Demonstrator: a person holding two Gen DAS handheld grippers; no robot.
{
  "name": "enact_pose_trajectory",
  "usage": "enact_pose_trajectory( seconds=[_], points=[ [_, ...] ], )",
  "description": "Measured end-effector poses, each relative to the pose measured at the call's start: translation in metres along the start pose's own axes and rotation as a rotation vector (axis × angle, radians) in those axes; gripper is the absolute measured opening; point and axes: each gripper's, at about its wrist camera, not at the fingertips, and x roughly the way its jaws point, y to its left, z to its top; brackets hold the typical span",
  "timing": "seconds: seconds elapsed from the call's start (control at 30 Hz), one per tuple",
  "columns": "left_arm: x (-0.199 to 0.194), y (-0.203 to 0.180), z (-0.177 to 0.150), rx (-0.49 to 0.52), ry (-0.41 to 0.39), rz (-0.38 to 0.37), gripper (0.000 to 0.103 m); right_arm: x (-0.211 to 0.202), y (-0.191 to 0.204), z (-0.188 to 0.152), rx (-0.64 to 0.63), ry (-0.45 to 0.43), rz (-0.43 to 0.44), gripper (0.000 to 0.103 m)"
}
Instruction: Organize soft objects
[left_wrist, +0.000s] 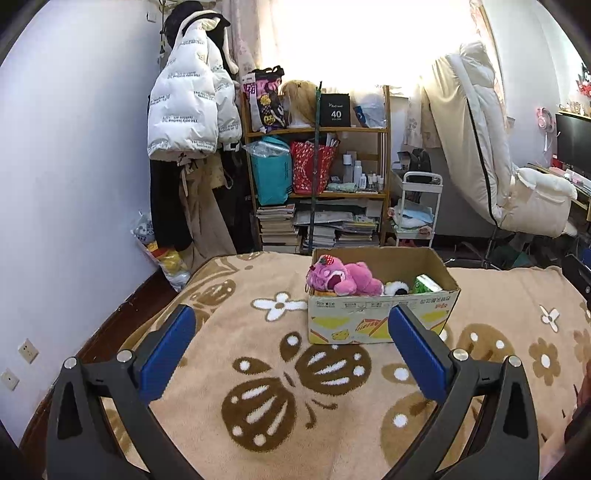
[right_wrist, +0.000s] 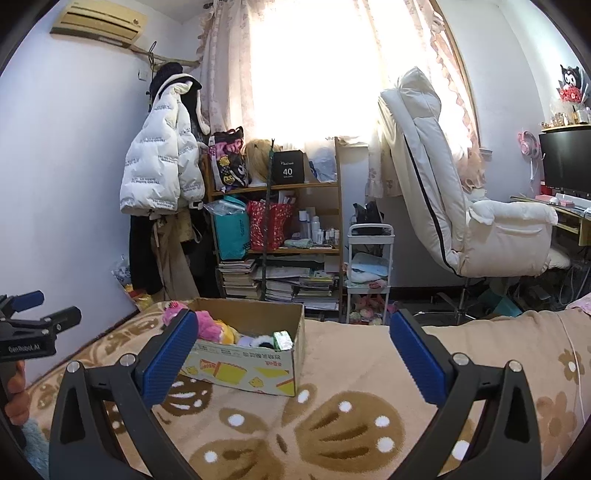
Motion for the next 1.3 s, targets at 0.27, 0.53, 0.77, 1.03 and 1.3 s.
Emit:
enact_pose_trajectory(
  seconds=[0.27,0.53,0.77,1.03,1.3],
  points=[
    [0.010,0.001,-0.004,-0.006,0.032,0.002,0.102,0.008,-0.009,-0.006,0.032,-0.010,-0.014,0.103],
    [0.016,0.001,-0.006,-0.003,0.041,0.004,0.102,0.015,-0.010,-0.009,0.038,0.012,-0.022,0.103],
    [0.015,0.000,-0.007,0.002,0.033,0.023,0.102,0.015,-0.010,-0.011,0.044,0.013,-0.027,0.103],
    [0.015,0.000,-0.008,0.004,0.038,0.022,0.102,0.015,-0.009,-0.013,0.042,0.012,-0.033,0.103],
    [0.014,0.000,-0.008,0.003,0.033,0.025,0.102,0.015,-0.009,-0.013,0.041,0.013,-0.032,0.103]
  ],
)
